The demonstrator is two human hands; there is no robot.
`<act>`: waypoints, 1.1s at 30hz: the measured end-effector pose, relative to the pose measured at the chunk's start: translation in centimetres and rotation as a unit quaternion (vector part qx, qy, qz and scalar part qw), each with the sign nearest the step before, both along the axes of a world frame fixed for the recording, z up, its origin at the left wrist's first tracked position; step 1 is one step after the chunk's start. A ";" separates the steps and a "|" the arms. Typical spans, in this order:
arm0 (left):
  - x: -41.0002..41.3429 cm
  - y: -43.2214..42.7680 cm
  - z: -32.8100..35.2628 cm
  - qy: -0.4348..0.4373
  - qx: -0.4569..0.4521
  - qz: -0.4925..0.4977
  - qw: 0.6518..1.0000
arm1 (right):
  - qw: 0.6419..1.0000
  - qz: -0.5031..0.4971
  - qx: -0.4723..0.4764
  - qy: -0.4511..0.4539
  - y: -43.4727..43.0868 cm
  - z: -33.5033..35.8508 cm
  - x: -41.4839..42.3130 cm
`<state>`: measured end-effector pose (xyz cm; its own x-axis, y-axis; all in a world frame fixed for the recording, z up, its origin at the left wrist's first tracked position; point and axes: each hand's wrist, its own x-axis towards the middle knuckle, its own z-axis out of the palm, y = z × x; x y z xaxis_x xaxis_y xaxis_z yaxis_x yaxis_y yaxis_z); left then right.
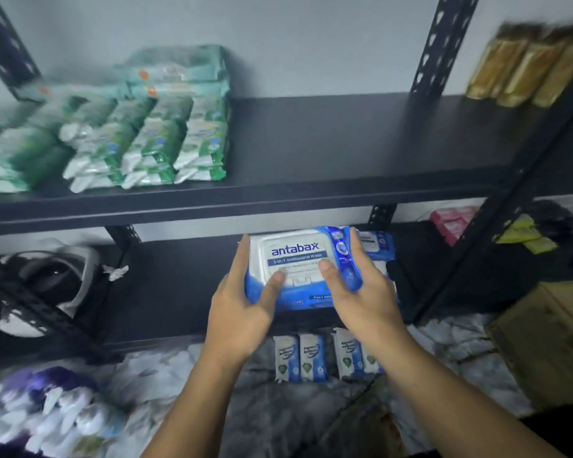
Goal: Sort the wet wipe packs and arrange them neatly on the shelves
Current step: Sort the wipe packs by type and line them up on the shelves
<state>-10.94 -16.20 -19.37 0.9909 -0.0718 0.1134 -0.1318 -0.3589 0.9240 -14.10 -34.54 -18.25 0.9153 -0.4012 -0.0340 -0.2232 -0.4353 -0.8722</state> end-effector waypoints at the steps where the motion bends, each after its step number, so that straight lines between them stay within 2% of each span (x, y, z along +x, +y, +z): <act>1: -1.0 0.2 1.6 -0.010 0.001 0.002 1.000 | 1.000 -0.008 -0.005 -0.013 0.2 1.5 -0.9; 7: -3.4 0.9 10.4 -0.073 0.002 0.010 0.997 | 0.991 -0.043 -0.021 -0.122 0.2 10.5 -4.0; 13: -0.5 -0.5 17.1 -0.130 0.026 0.004 0.991 | 0.979 -0.049 -0.061 -0.191 -1.3 17.9 -2.5; 19: 5.4 -3.2 19.9 -0.122 0.080 0.007 0.989 | 0.984 -0.051 -0.078 -0.148 -3.9 20.2 2.9; 24: 9.3 -4.9 18.7 -0.115 0.135 0.002 0.984 | 0.986 -0.056 -0.095 -0.124 -4.9 19.5 7.3; 29: 10.6 -5.6 17.5 -0.119 0.180 0.046 0.975 | 0.990 -0.027 -0.099 -0.101 -5.2 18.4 8.9; 31: 9.8 -5.5 18.1 -0.127 0.234 0.066 0.962 | 0.988 -0.024 -0.125 -0.084 -5.4 18.2 8.9; 33: 8.5 -5.0 18.4 -0.161 0.326 0.098 0.926 | 0.975 -0.039 -0.213 -0.045 -5.7 17.7 8.3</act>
<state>-2.40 -21.20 -0.95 0.9149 -0.0516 0.4005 -0.2358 -0.8734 0.4261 -5.76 -40.22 -0.56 0.8732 -0.4295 0.2302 -0.2007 -0.7474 -0.6333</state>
